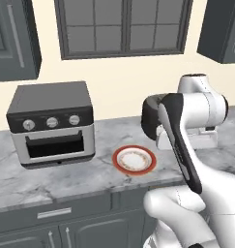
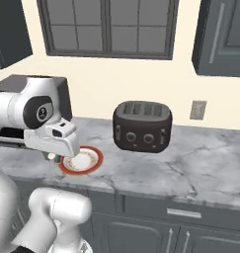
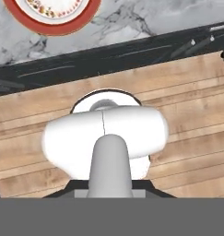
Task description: Pick up the marshmallow and place it in the cup of hot chocolate on the dining counter.
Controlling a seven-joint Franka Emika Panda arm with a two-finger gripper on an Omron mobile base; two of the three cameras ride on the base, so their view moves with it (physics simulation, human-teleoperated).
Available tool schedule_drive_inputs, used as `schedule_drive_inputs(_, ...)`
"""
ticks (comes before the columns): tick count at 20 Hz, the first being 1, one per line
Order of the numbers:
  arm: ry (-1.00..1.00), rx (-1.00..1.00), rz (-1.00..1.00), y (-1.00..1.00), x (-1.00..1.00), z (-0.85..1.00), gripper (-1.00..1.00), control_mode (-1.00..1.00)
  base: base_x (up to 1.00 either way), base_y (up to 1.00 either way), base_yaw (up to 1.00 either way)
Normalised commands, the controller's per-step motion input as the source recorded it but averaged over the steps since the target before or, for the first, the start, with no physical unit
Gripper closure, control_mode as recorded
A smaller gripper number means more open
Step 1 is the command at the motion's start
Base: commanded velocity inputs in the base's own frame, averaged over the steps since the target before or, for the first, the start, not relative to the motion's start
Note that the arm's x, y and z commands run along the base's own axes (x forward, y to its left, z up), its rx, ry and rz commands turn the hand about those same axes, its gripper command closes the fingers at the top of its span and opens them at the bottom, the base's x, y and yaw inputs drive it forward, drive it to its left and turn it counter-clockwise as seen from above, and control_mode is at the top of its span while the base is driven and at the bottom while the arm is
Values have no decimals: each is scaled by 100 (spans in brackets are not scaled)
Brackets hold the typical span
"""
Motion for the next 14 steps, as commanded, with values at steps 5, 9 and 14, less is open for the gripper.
schedule_drive_inputs(5, 0, 0, 0, 0, 0, 0, 100, 100, -35, -97, -33)
schedule_drive_inputs(9, 0, 0, 0, 0, 0, 0, 100, 100, 0, -52, -73)
schedule_drive_inputs(14, 0, 0, 0, 0, 0, 0, 100, 100, 0, -20, -84)
